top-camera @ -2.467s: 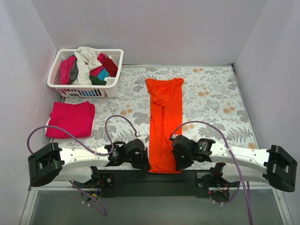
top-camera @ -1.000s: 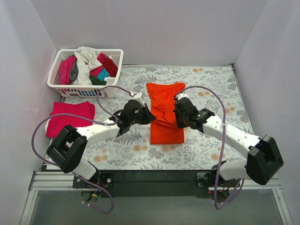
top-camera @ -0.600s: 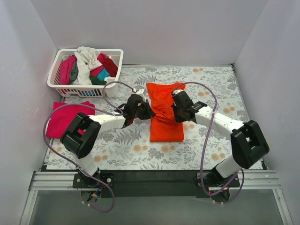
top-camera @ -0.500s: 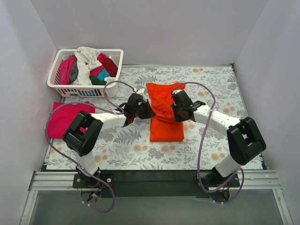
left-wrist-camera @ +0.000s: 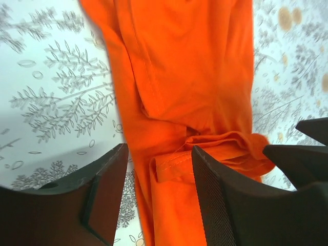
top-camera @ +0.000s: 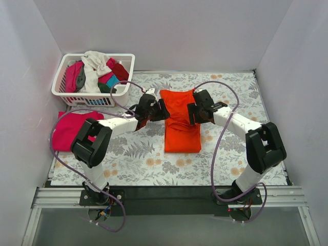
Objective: Fold and stack the t-shirts
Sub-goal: Fold the tshirt
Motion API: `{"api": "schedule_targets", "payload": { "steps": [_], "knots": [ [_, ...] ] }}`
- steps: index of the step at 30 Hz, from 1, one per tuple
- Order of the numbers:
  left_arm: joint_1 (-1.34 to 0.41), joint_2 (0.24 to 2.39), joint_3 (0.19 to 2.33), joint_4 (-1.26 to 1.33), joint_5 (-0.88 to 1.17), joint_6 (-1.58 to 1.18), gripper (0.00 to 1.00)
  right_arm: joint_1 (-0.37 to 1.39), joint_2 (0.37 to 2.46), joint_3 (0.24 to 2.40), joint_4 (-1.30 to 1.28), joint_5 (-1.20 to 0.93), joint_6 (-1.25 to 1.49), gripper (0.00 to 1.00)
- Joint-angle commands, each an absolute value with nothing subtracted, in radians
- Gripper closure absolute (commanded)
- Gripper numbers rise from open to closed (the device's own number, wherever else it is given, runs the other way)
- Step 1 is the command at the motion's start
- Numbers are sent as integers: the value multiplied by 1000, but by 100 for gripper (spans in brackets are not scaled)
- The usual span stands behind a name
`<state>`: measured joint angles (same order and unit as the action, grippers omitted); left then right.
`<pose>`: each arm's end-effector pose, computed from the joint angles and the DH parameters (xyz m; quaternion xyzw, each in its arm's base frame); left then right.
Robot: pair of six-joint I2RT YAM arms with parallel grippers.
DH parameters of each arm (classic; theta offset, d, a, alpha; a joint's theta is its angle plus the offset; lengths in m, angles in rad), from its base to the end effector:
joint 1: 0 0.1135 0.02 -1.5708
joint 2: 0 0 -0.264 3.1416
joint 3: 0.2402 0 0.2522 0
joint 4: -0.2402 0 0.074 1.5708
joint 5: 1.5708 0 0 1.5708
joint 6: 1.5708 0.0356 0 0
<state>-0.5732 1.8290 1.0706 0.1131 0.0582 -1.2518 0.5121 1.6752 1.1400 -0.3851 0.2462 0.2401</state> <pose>0.3299 -0.2154 0.1779 -0.2854 0.8478 -0.3689 0.2524 0.3133 0.1662 0.2164 -0.0886 0.9370 0.0083 0.3377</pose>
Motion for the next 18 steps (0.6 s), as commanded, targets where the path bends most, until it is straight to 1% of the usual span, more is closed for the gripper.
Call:
{"api": "schedule_targets", "payload": {
  "steps": [1, 4, 5, 7, 11, 13, 18],
  "knots": [
    [-571, 1698, 1066, 97, -12, -1227, 50, 512, 1553, 1169, -364, 276, 227, 37],
    [-603, 1638, 1011, 132, -2, -1255, 50, 512, 1500, 1126, -351, 215, 222, 37],
    [-618, 1612, 971, 141, 30, -1265, 50, 514, 1480, 1112, -341, 163, 225, 38],
    [-675, 1589, 928, 170, 29, -1288, 50, 514, 1468, 1071, -336, 89, 229, 39],
    [-775, 1548, 825, 241, 38, -1330, 50, 517, 1443, 999, -311, 45, 245, 41],
    [-808, 1557, 770, 308, 63, -1350, 50, 517, 1445, 982, -295, 29, 247, 43],
    [-847, 1623, 713, 423, 110, -1397, 50, 528, 1482, 957, -273, -29, 253, 47]
  ]
}}
